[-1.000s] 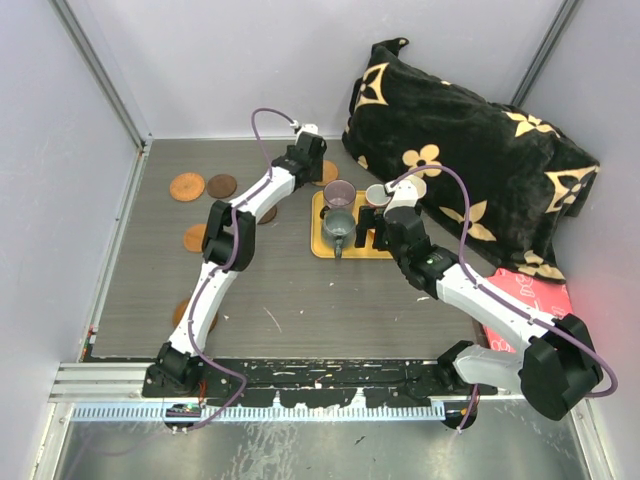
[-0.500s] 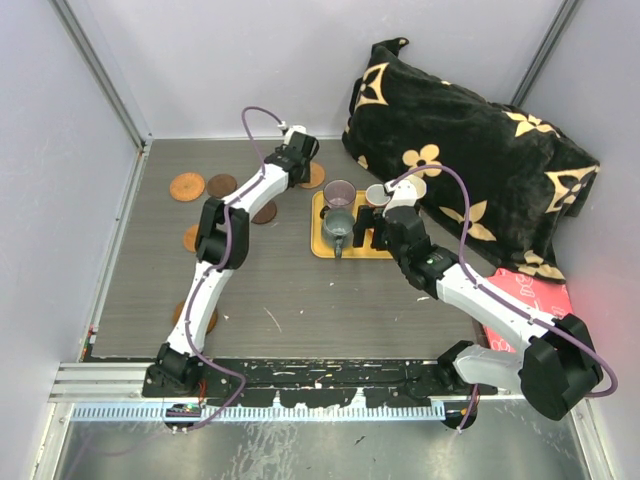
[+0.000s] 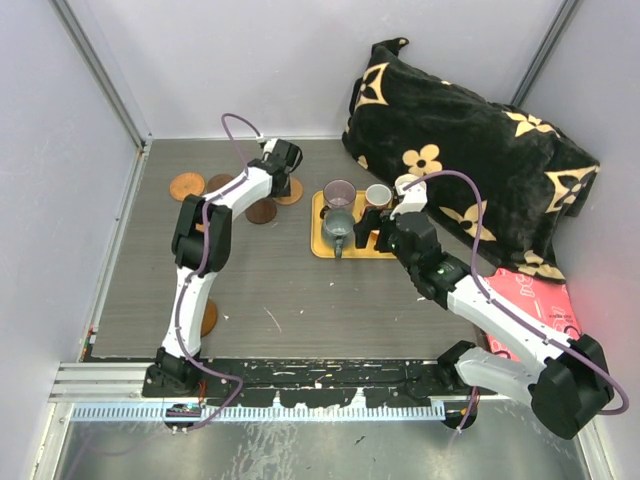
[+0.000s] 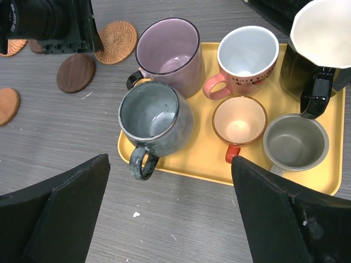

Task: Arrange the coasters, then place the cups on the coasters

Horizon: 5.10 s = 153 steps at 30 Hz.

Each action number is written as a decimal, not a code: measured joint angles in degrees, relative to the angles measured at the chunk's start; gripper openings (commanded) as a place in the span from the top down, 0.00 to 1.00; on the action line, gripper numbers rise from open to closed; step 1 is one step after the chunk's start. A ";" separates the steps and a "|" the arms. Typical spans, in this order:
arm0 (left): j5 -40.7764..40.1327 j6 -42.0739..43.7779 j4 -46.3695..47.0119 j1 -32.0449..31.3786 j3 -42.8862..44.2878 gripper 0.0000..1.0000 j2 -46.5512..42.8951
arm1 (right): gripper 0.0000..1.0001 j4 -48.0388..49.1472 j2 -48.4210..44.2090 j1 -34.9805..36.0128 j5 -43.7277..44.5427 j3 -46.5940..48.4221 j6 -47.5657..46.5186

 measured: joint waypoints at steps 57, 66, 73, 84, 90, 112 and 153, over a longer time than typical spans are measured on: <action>-1.03 -7.61 0.09 -2.56 -19.63 0.48 -12.79 | 0.07 -2.67 -5.22 0.92 -3.82 -1.77 2.19; -1.03 -8.35 -0.15 -2.56 -30.01 0.44 -21.27 | 0.07 -2.62 -5.27 1.05 -3.89 -2.27 2.32; -0.22 -8.63 3.56 -2.56 -38.80 0.44 -30.49 | 0.07 -2.58 -5.29 1.18 -4.07 -3.56 2.36; 4.50 -4.39 12.48 -2.60 -38.23 0.49 -29.22 | 0.07 -2.62 -5.31 1.18 -4.39 -4.83 2.54; 7.21 -3.91 15.10 -2.93 -35.74 0.53 -24.57 | 0.07 -2.62 -5.31 1.20 -4.33 -4.83 2.51; 8.92 -2.82 15.23 -3.39 -26.56 0.53 -15.17 | 0.07 -3.15 -4.31 1.25 -4.35 -4.81 2.49; 4.07 -4.46 15.34 -1.66 -43.54 0.51 -30.53 | 0.07 -2.91 -5.05 1.29 -5.42 -5.49 2.32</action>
